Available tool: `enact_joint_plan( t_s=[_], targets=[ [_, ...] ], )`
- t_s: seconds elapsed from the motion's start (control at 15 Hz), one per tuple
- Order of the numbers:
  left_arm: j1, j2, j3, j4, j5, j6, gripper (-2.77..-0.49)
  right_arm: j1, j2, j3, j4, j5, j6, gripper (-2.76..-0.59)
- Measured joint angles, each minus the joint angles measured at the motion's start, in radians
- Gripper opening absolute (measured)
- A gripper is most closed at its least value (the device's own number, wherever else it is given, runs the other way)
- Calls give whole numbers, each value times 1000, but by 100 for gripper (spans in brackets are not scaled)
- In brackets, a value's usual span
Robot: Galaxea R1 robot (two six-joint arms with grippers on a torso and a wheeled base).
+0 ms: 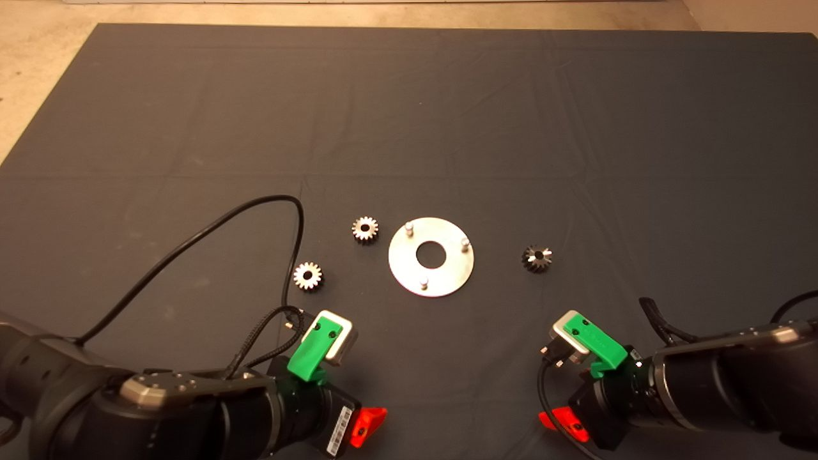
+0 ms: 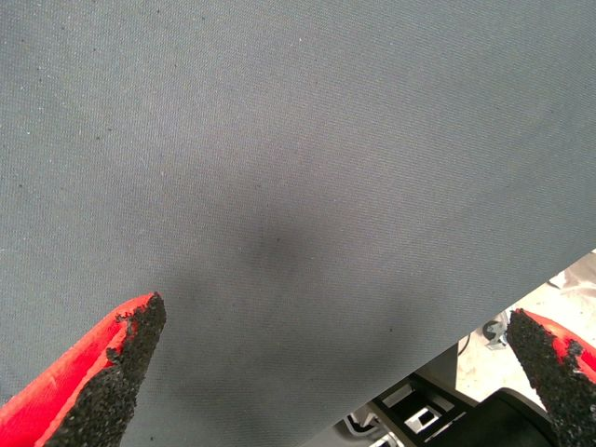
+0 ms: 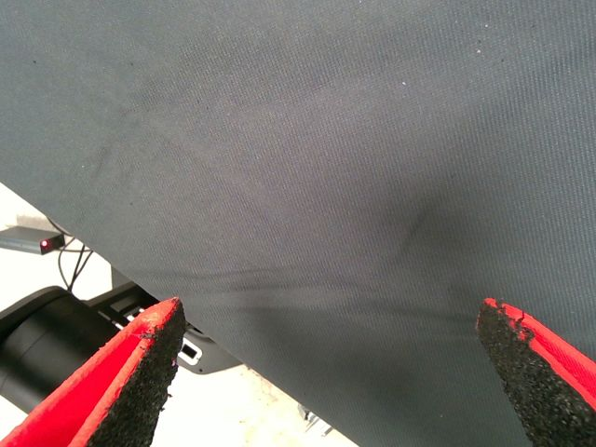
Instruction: Install three planetary gears onto the carrier pins
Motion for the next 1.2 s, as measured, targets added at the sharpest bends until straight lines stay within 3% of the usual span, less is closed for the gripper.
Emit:
enact_joint_plan(
  t_s=[0.87,1.2],
  targets=[
    [0,1,0,0,0,0,-62,1,0,0,8,0,-1,-102],
    [0,29,0,0,1,0,-62,38,-1,0,20,0,-1,-102]
  ],
)
